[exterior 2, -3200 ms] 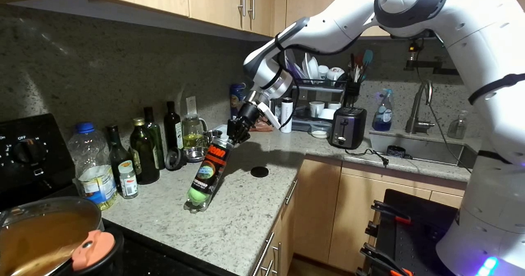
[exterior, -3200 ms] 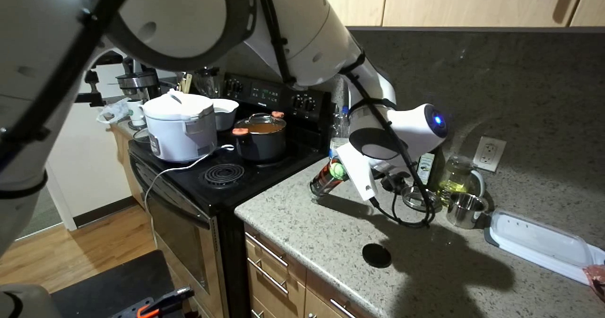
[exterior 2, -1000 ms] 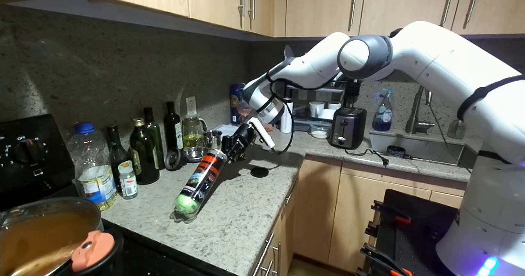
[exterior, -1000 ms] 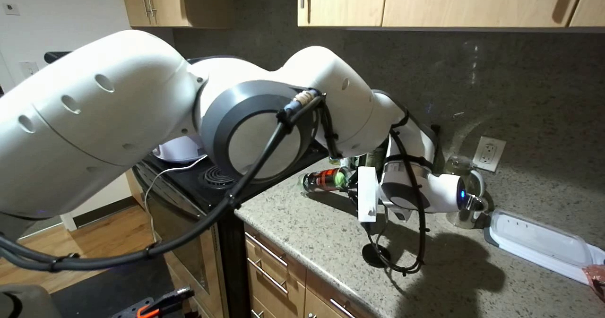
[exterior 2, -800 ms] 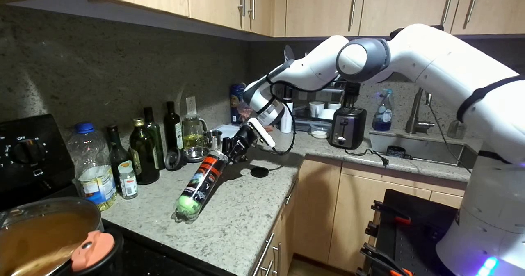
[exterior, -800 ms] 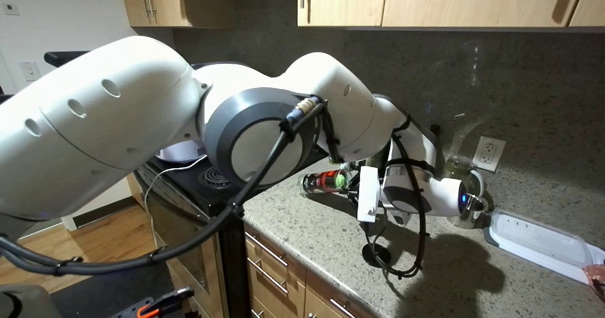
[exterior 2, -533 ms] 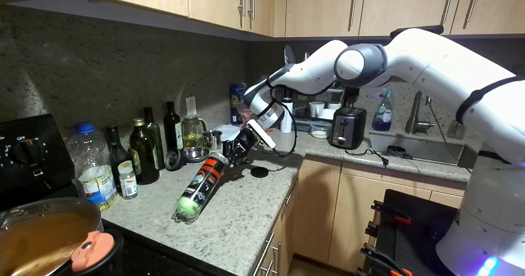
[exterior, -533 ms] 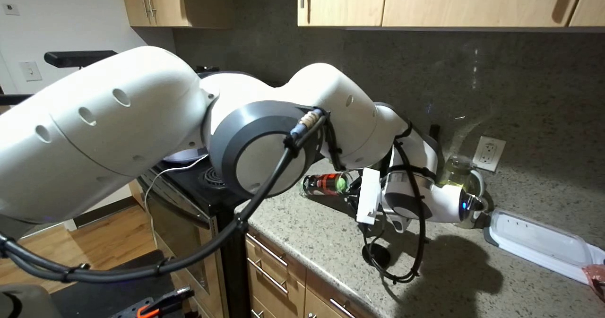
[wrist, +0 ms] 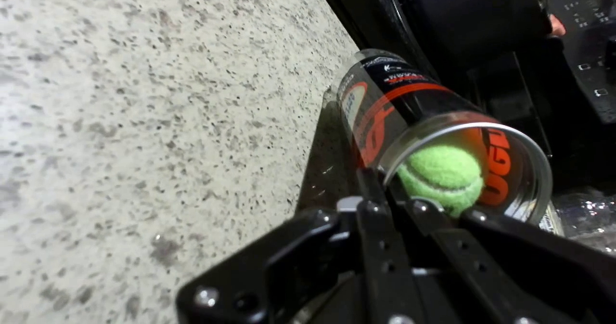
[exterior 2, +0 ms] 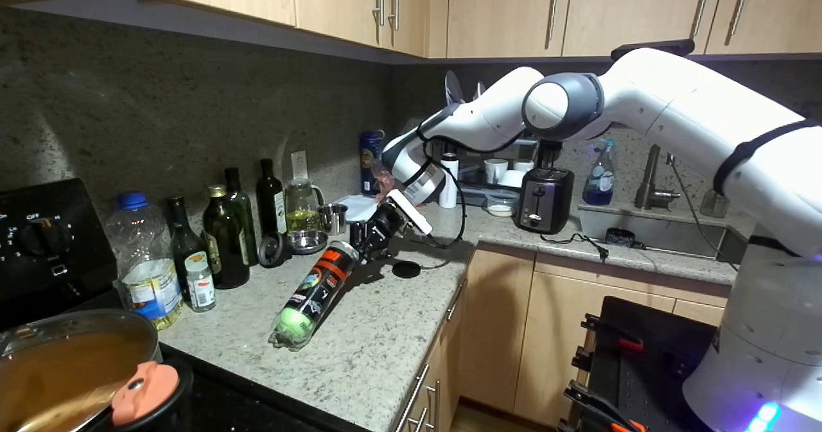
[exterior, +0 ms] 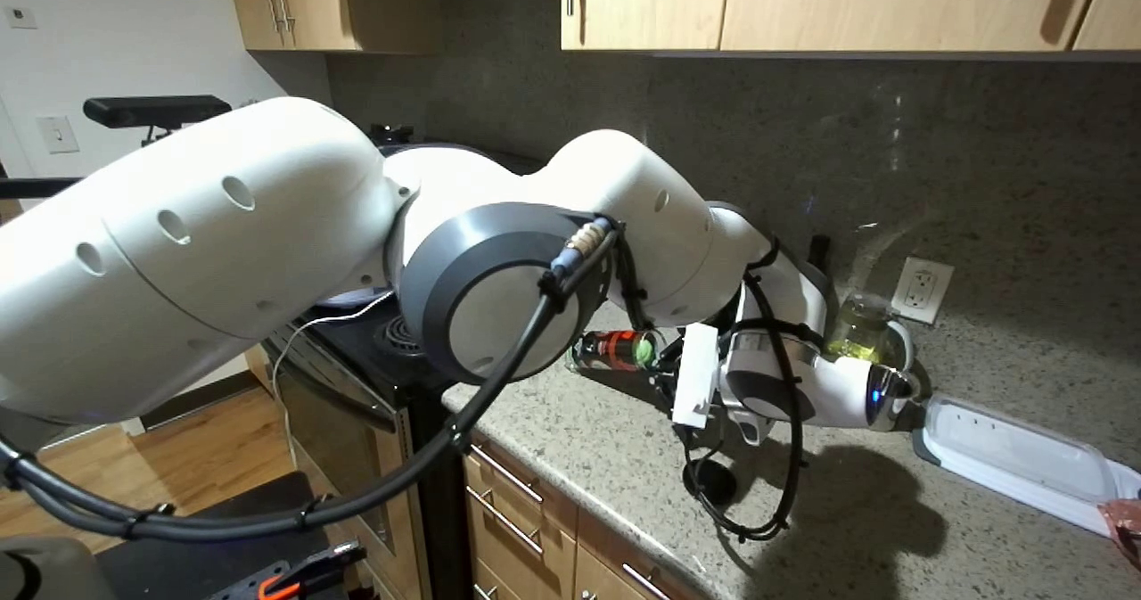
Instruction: Place the container on its side
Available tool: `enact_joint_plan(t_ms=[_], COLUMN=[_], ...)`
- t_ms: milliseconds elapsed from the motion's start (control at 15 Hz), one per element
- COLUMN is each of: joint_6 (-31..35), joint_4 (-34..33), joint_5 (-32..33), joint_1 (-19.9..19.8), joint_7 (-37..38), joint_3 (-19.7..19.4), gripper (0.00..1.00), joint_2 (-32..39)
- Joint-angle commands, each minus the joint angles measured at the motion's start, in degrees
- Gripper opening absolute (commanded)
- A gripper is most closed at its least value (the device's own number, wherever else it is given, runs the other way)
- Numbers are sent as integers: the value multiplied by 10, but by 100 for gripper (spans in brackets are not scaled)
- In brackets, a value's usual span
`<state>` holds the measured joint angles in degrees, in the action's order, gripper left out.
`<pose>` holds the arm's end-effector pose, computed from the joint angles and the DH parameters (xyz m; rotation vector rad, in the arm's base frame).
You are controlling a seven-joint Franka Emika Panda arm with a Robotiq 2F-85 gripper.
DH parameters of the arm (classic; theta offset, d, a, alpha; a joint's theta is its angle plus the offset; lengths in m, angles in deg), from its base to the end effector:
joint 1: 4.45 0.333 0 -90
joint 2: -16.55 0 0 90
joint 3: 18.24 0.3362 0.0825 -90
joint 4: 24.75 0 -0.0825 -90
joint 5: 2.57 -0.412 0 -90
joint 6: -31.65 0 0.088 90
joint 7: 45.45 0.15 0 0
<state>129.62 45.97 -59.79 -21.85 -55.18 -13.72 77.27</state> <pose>0.7383 -0.0645 0.0973 -1.9645 0.5544 0.3681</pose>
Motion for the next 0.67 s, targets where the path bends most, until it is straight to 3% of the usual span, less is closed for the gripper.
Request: enact_joint_plan(t_ms=[0,600], joint_6=[-8,-25], joint_4=[-17,-42], joint_5=[-24,-32], joint_1=[-2,-3], joint_7=[25,122], joint_3=[-5,-18], gripper=[1,1], joint_2=[17,36])
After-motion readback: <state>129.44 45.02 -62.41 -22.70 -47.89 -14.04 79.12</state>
